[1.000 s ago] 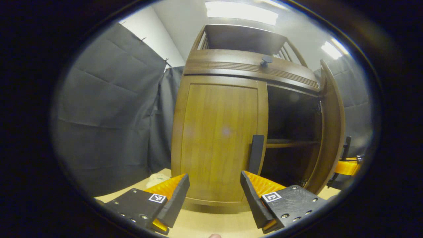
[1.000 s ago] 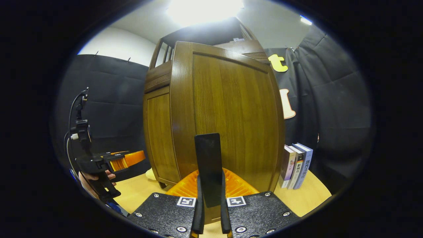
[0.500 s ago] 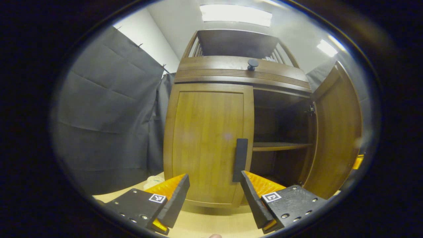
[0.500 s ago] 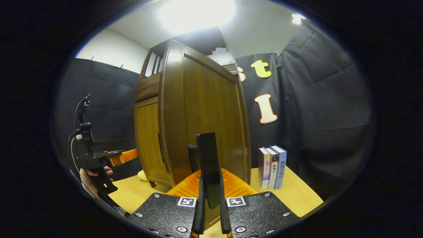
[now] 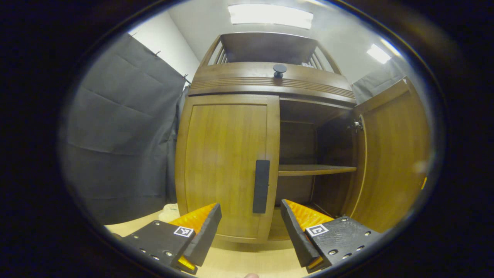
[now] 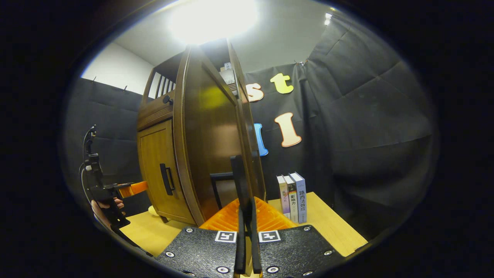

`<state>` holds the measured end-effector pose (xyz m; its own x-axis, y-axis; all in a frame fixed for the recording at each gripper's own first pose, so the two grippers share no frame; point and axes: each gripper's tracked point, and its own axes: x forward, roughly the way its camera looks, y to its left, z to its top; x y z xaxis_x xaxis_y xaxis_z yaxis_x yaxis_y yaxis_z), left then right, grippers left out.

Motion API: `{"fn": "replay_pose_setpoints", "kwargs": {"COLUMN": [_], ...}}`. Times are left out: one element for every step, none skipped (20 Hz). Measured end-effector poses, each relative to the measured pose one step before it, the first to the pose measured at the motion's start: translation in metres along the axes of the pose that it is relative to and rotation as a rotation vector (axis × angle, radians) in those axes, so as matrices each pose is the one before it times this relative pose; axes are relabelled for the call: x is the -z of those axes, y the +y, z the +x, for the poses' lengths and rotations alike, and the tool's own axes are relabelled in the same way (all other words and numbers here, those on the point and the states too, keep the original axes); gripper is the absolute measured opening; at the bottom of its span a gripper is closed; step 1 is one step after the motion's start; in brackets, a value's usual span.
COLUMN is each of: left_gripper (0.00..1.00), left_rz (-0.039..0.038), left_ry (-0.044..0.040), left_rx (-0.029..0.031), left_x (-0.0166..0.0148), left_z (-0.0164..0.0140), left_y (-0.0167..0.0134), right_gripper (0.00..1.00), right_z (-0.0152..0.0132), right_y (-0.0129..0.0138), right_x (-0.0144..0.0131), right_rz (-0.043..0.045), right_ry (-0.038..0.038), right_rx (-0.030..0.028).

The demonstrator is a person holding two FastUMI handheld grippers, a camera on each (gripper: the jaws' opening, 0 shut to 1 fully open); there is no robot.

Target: Open the right door of the double-door shoe cabinet with the right hand, and open the left door with the left hand.

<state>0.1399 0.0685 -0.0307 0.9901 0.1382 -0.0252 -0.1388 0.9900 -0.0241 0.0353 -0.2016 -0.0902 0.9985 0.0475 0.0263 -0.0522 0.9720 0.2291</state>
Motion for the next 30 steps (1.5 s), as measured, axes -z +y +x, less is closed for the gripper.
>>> {"fn": "replay_pose_setpoints", "kwargs": {"left_gripper": [0.95, 0.95, 0.95, 0.95, 0.95, 0.95, 0.95, 0.95, 0.95, 0.95, 0.95, 0.94, 0.94, 0.95, 0.95, 0.95, 0.95, 0.95, 0.95, 0.95, 0.95, 0.95, 0.95, 0.95, 0.95, 0.95, 0.95, 0.89, 0.83, 0.89], "left_rz": [0.00229, 0.00035, -0.00050, -0.00127, -0.00162, -0.00230, -0.00316, -0.00234, -0.00158, 0.00092, 0.00127, 0.00224, -0.00124, -0.00500, -0.00740, -0.00914, -0.01013, -0.00853, -0.00546, -0.00188, -0.00335, -0.00580, -0.00722, -0.00425, 0.00178, 0.00546, -0.00121, -0.01750, -0.02479, -0.02178], "left_ry": [0.00319, 0.00355, 0.00479, 0.00429, 0.00491, 0.00451, 0.00340, 0.00297, 0.00257, 0.00195, 0.00273, 0.00158, -0.00040, -0.00156, 0.00116, 0.00019, -0.00062, -0.00218, -0.00282, -0.00361, -0.00798, -0.00806, -0.00719, -0.00320, 0.00172, -0.00335, -0.00558, 0.00107, 0.00499, 0.00953], "left_rx": [-0.00241, -0.00405, -0.00503, -0.00566, -0.00586, -0.00730, -0.00665, -0.00578, -0.00693, -0.00687, -0.00921, -0.00864, -0.00838, -0.00587, -0.00156, 0.00412, 0.00813, 0.01179, 0.01118, 0.00906, 0.00711, 0.00891, 0.01358, 0.01520, 0.01256, 0.00754, 0.00189, 0.00335, 0.02489, 0.03496], "left_x": [0.00019, -0.00002, 0.00071, 0.00007, 0.00083, 0.00014, 0.00079, 0.00006, 0.00041, -0.00018, 0.00059, -0.00003, -0.00017, -0.00093, 0.00040, 0.00015, 0.00099, -0.00020, -0.00049, -0.00240, -0.00150, -0.00230, -0.00158, -0.00105, -0.00007, -0.00094, -0.00199, 0.00020, 0.00218, 0.00324], "left_z": [0.00044, 0.00088, -0.00030, 0.00019, -0.00037, -0.00008, -0.00067, 0.00038, -0.00079, -0.00018, -0.00071, -0.00025, -0.00070, 0.00086, -0.00096, 0.00010, 0.00007, 0.00068, -0.00056, -0.00020, -0.00141, 0.00010, -0.00076, 0.00003, -0.00167, -0.00082, -0.00048, 0.00044, -0.00044, 0.00188], "left_y": [-0.00146, -0.00053, -0.00062, -0.00025, 0.00041, 0.00027, 0.00031, 0.00001, 0.00109, 0.00065, 0.00128, 0.00081, 0.00072, -0.00006, -0.00048, -0.00128, -0.00061, -0.00166, -0.00184, -0.00142, -0.00039, -0.00084, -0.00179, -0.00159, -0.00016, 0.00086, 0.00136, -0.00131, -0.00598, -0.00594], "right_gripper": [0.05, 0.05, 0.06, 0.06, 0.06, 0.06, 0.06, 0.06, 0.05, 0.06, 0.06, 0.06, 0.06, 0.06, 0.09, 0.12, 0.23, 0.30, 0.54, 0.65, 0.83, 0.88, 0.94, 0.94, 0.94, 0.94, 0.94, 0.94, 0.94, 0.93], "right_z": [-0.00079, 0.00014, -0.00006, 0.00001, -0.00018, 0.00020, 0.00170, -0.00043, -0.00217, -0.00366, -0.00521, -0.00470, -0.00458, -0.00639, -0.00548, -0.00783, -0.01001, -0.00874, -0.00714, -0.00788, -0.00484, -0.00674, -0.00623, -0.00547, -0.00440, -0.00446, -0.00413, -0.00260, 0.00125, 0.00133], "right_y": [-0.00214, -0.00305, -0.00454, -0.00440, -0.00367, -0.00401, -0.00299, -0.00219, -0.00052, -0.00179, 0.00073, 0.00095, -0.00059, -0.00311, -0.00143, -0.00519, -0.01168, -0.00975, -0.00310, 0.00054, 0.00241, 0.00180, 0.00265, 0.00598, 0.00973, 0.01481, 0.01638, 0.02251, 0.02000, 0.02560], "right_x": [0.00088, -0.00071, -0.00075, -0.00024, 0.00048, -0.00095, 0.00040, 0.00021, 0.00061, 0.00140, 0.00387, 0.00243, 0.00256, 0.00100, 0.00081, -0.00098, -0.00438, -0.00481, -0.00408, -0.00638, -0.00544, -0.00560, -0.00808, -0.00850, -0.00563, -0.00764, -0.00960, -0.01121, -0.00536, -0.00615], "right_rz": [-0.00098, 0.00206, 0.00344, 0.00372, 0.00168, -0.00102, -0.00659, -0.01182, -0.01663, -0.02218, -0.01862, -0.01340, -0.01329, -0.01470, -0.01358, -0.01884, -0.02417, -0.01182, 0.00753, 0.02517, 0.02201, 0.00996, -0.00023, -0.00196, -0.00318, -0.00323, -0.00121, 0.00268, 0.00556, 0.00397], "right_ry": [0.00035, 0.00134, -0.00032, 0.00098, 0.00176, 0.00347, 0.00378, 0.00489, 0.00590, 0.01269, 0.01905, 0.01806, 0.01923, 0.01483, 0.01448, 0.00178, -0.00577, -0.00965, -0.00981, -0.01363, -0.00963, -0.01186, -0.01876, -0.01775, -0.01186, -0.01402, -0.01801, -0.02133, -0.01321, -0.01627], "right_rx": [-0.00904, -0.00884, -0.00898, -0.00867, -0.00674, -0.00894, -0.00751, -0.00644, -0.00364, -0.00281, -0.01343, -0.00912, -0.00091, 0.00851, 0.01346, 0.03268, 0.05598, 0.04943, 0.02893, 0.01343, 0.01073, 0.00990, 0.00973, 0.00412, -0.00571, -0.01761, -0.02612, -0.04135, -0.03986, -0.05450]}}
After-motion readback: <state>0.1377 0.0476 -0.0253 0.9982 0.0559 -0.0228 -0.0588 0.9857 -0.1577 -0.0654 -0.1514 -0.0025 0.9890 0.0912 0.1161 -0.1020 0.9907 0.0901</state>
